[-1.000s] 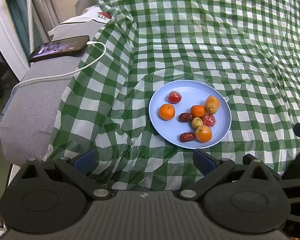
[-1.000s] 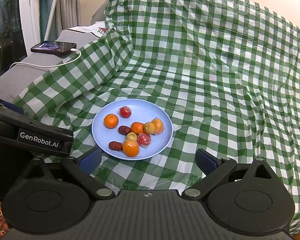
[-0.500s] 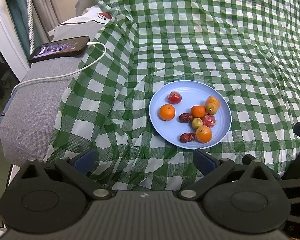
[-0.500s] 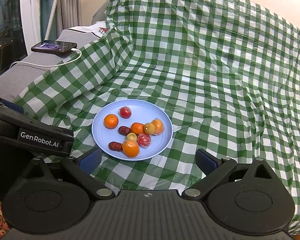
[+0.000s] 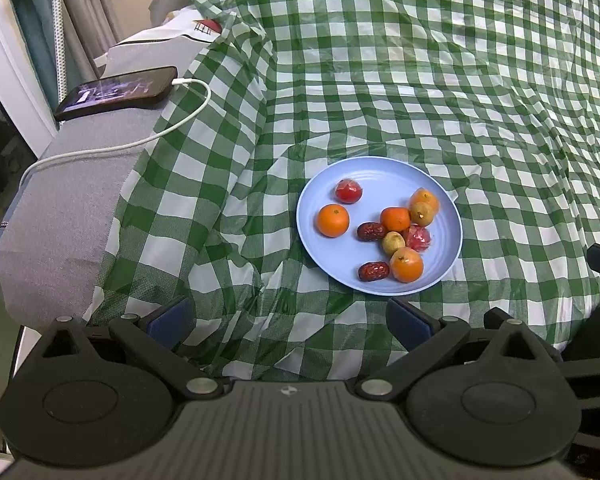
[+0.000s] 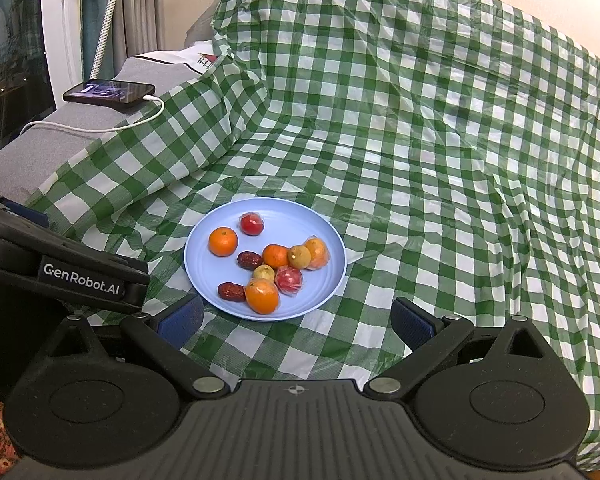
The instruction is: Organize fruits
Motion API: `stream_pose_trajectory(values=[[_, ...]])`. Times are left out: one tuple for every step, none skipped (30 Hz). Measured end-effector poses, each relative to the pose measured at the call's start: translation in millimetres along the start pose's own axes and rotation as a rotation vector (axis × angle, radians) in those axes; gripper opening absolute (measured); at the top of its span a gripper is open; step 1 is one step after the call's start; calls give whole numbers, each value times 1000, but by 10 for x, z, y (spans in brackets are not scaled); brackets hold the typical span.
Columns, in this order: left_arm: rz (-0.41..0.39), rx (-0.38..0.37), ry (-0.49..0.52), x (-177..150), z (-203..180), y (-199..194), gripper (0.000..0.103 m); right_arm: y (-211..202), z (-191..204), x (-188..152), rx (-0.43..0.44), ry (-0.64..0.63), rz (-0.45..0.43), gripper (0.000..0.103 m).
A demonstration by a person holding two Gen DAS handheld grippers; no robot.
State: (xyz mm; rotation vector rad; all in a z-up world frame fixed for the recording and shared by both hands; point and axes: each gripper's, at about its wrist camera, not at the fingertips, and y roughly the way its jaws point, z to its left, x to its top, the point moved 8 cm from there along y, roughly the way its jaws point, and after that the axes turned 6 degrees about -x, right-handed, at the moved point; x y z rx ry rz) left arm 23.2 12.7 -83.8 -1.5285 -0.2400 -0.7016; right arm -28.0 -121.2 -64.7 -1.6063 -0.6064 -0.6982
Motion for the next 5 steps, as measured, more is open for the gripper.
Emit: stream_pose_trajectory(values=[[-2, 0, 0, -1, 0, -5, 103, -1, -5, 0, 2, -2, 0, 100], [-4, -3, -1, 1, -2, -9, 103, -3, -7, -1, 1, -2, -1, 100], [-4, -5, -2, 4, -3, -12, 103, -2, 1, 3, 1, 0, -1, 100], [-3, -6, -3, 6, -3, -14, 103, 0, -10, 5, 2, 0, -2, 100], [-2, -7, -3, 8, -2, -16, 103, 0, -15, 3, 2, 3, -2, 100]])
